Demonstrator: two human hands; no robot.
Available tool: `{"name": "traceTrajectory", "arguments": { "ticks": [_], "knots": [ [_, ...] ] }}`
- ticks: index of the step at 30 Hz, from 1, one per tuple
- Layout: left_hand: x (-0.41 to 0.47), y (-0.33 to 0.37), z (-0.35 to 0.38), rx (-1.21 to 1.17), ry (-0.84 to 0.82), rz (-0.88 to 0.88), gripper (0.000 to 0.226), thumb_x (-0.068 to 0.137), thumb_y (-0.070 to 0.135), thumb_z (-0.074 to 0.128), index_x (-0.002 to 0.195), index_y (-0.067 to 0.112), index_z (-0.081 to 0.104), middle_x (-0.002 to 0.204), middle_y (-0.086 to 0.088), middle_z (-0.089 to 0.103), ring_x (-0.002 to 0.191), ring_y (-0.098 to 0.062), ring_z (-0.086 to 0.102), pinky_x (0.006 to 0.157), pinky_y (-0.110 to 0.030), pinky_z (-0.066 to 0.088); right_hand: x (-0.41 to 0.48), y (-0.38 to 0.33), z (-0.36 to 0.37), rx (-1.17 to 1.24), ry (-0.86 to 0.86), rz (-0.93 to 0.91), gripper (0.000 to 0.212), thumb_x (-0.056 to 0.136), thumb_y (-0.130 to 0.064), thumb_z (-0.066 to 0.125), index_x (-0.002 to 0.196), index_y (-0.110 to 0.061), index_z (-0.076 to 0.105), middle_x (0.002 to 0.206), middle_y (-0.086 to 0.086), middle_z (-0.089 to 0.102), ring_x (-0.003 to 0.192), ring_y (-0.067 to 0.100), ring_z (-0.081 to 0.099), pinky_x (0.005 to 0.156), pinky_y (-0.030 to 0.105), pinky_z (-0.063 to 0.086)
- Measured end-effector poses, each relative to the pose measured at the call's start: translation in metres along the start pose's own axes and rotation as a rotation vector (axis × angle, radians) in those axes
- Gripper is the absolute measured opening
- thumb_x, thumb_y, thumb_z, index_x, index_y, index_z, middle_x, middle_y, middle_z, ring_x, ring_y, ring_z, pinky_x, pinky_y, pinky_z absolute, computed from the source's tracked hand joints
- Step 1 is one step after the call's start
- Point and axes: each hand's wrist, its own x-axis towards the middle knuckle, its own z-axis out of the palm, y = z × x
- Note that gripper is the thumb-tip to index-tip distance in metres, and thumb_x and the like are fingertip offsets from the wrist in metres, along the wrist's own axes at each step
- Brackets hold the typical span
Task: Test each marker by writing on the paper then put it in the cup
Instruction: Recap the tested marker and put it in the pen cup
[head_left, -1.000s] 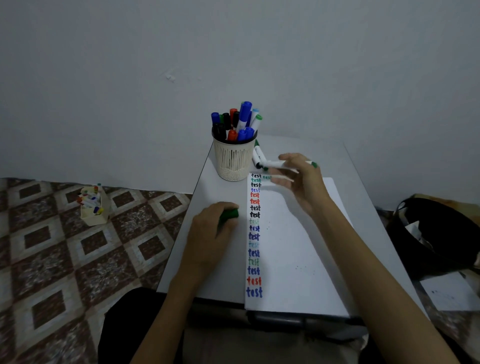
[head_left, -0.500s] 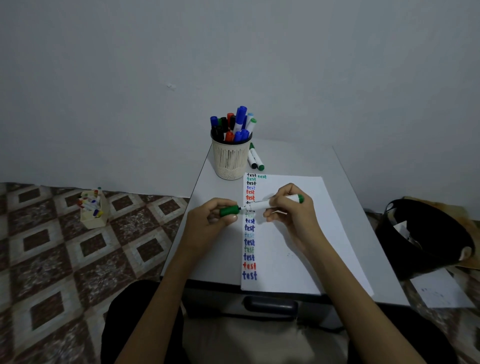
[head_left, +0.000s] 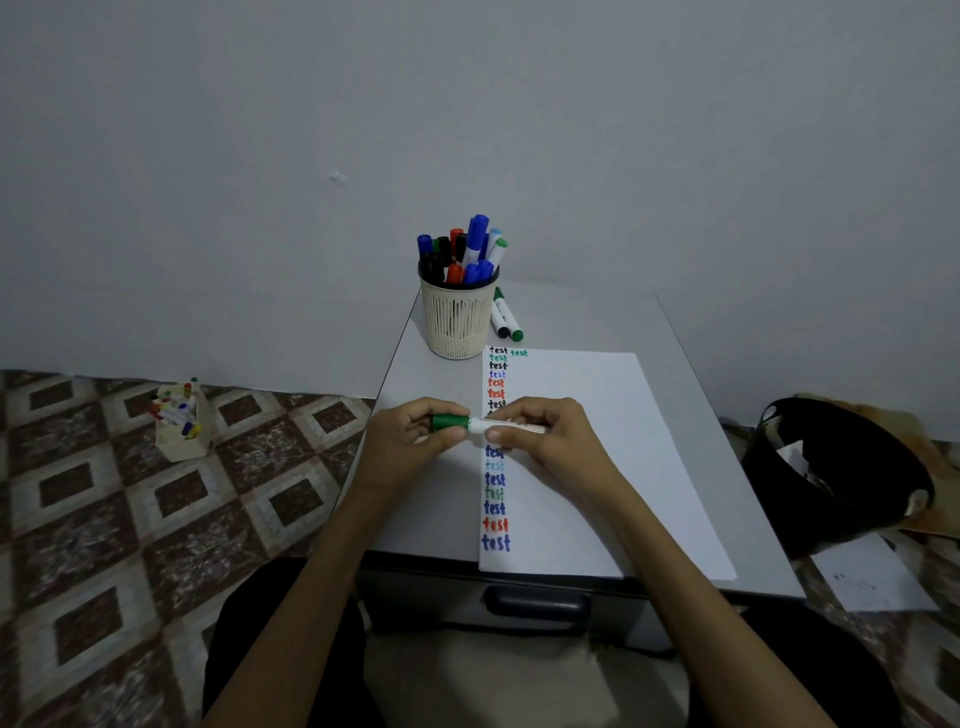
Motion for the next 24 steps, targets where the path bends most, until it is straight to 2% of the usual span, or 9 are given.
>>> {"name": "traceTrajectory", "arguments": {
  "ticks": [2,5,7,10,13,16,18,21,24],
  "knots": [
    [0.0,0.001,0.0,0.033,0.015,0.027,0.024,0.076,-0.006,0.069,0.09,0.014,0.07,0.084,0.006,0.072,0.079,-0.005,0.065,0.074,-0.017,0.051,0.001,-0.004,0.001,0.017,-0.006,0.009,0.012,0.077,-0.011,0.077,0.089,-0.008,0.076,0.076,0.012,0.071,0.066,0.022,0.065,0.068,0.035,0.054],
    [0.001,0.001,-0.001,0.097,0.022,0.095,0.025,0.075,-0.006,0.07,0.091,0.014,0.069,0.088,0.005,0.07,0.08,-0.002,0.064,0.074,-0.014,0.049,0.002,-0.01,0.001,0.036,-0.027,0.045,0.011,0.08,-0.007,0.073,0.088,0.0,0.073,0.062,0.01,0.064,0.048,0.005,0.054,0.051,0.011,0.041],
    [0.0,0.001,-0.001,0.124,0.021,0.123,0.025,0.075,-0.006,0.07,0.091,0.013,0.069,0.088,0.006,0.069,0.081,-0.001,0.063,0.074,-0.011,0.047,0.002,-0.012,0.001,0.075,-0.051,0.081,0.014,0.083,-0.005,0.07,0.09,0.007,0.071,0.056,0.01,0.057,0.041,0.001,0.044,0.047,0.008,0.036],
    [0.0,0.003,0.0,0.12,-0.001,0.117,0.024,0.076,-0.006,0.069,0.092,0.012,0.069,0.089,0.006,0.068,0.082,0.0,0.063,0.074,-0.01,0.046,0.0,-0.011,-0.002,0.049,-0.076,0.104,0.018,0.085,-0.01,0.069,0.093,0.006,0.07,0.057,0.012,0.057,0.04,0.001,0.043,0.048,0.009,0.034],
    [0.0,0.005,0.002,0.106,0.005,0.112,0.023,0.077,-0.004,0.069,0.093,0.012,0.069,0.09,0.006,0.068,0.084,0.0,0.063,0.075,-0.01,0.047,0.005,-0.01,-0.008,-0.111,-0.093,0.058,0.017,0.084,-0.023,0.072,0.094,-0.009,0.074,0.069,0.007,0.067,0.053,0.004,0.053,0.052,0.018,0.039],
    [-0.002,0.007,0.004,0.124,0.013,0.125,0.024,0.076,-0.003,0.069,0.094,0.012,0.069,0.091,0.005,0.068,0.086,-0.002,0.063,0.075,-0.011,0.048,0.011,-0.012,-0.01,-0.467,-0.106,-0.028,0.024,0.076,-0.038,0.077,0.091,-0.02,0.074,0.086,-0.005,0.07,0.072,0.011,0.059,0.063,0.032,0.047],
    [-0.004,0.008,0.007,0.146,0.009,0.136,0.024,0.076,-0.004,0.069,0.095,0.01,0.069,0.092,0.005,0.068,0.087,-0.002,0.063,0.075,-0.01,0.047,0.014,-0.016,-0.009,-0.728,-0.123,-0.093,0.03,0.075,-0.046,0.076,0.094,-0.024,0.073,0.092,-0.008,0.069,0.077,0.011,0.058,0.066,0.033,0.048],
    [-0.004,0.005,0.008,0.174,0.046,0.15,0.028,0.078,0.003,0.07,0.103,0.015,0.066,0.096,0.009,0.067,0.09,-0.001,0.062,0.079,-0.013,0.047,0.022,-0.024,-0.008,-0.898,-0.133,-0.198,0.025,0.08,-0.04,0.072,0.104,-0.03,0.072,0.095,-0.009,0.069,0.081,0.009,0.054,0.067,0.029,0.045],
    [0.0,-0.01,0.009,0.328,0.046,0.094,0.044,0.08,0.028,0.063,0.121,0.015,0.058,0.115,0.001,0.064,0.108,-0.009,0.057,0.095,-0.027,0.043,0.044,-0.035,-0.014,-0.951,-0.021,-0.272,0.021,0.083,-0.028,0.072,0.104,-0.024,0.071,0.093,-0.005,0.069,0.083,0.01,0.05,0.07,0.026,0.035]
  ]
}}
